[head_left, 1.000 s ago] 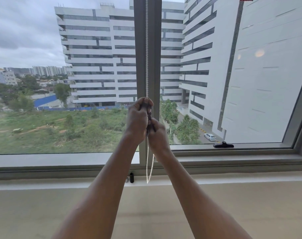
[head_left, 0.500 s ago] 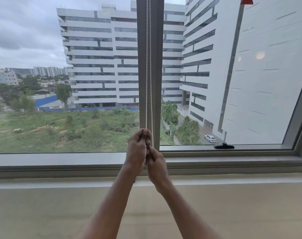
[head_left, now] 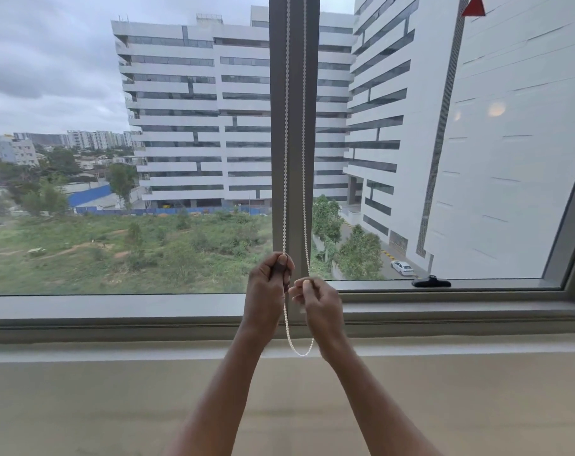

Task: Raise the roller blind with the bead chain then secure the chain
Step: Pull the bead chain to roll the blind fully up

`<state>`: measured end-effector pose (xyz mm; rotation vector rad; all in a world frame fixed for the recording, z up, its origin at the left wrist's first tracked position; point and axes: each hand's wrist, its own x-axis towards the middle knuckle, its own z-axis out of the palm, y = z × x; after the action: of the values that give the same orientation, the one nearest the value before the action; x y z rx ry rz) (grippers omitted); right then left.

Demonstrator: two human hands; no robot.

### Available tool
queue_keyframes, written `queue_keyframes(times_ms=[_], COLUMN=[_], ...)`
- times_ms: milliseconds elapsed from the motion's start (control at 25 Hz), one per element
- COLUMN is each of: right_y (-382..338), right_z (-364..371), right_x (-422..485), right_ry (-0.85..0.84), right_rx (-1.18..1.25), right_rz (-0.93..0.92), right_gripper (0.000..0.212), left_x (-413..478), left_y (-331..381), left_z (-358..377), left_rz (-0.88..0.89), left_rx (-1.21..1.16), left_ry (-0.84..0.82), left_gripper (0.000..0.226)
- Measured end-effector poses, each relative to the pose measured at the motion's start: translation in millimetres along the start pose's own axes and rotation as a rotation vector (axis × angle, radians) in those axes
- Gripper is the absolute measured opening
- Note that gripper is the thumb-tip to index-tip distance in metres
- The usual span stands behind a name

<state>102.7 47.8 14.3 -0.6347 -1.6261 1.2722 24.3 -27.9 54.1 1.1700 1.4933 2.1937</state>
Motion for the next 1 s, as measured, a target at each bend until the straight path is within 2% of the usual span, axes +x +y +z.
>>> queue_keyframes(times_ms=[120,240,320,400,520,600,680,800,1000], right_y=[-16,-48,-65,-76,-85,-87,-84,-71,-54], right_z=[-3,2,11,20,35,46,56,68,75], right_x=[30,67,94,117,136,144,151,152,114], right_ry=[0.239,0.281,0.261,0.219,0.054,-0.075,-0.138,-0.068,0.047], right_rx=[-0.093,-0.143,-0.172,-0.235,-0.295,-0.261,-0.193,-0.074,0.141], right_rz=[-0.112,-0.16,-0.14,-0.117,-0.033,0.027,0.047,-0.07,-0.164], right_gripper=[0.019,0.009,0.014,0.031,0.059,0.066,0.057,0.025,0.027], left_x=[-10,-17,-20,-23,-26,-26,-24,-17,0], left_y=[3,9,12,13,15,14,14,13,7], left_z=[-4,-9,-9,-8,-5,-5,-8,-16,-34], left_rz=[0.042,0.055,0.041,0.032,0.035,0.029,0.026,0.018,-0.014], left_rx=[0.023,0.02,0.012,0.005,0.004,-0.001,0.019,0.073,0.029], left_ry=[-0.024,-0.027,-0.025,-0.03,-0.036,-0.027,-0.027,-0.016,0.031], left_gripper=[0.031,0.032,0.031,0.03,0.029,0.028,0.028,0.031,0.033])
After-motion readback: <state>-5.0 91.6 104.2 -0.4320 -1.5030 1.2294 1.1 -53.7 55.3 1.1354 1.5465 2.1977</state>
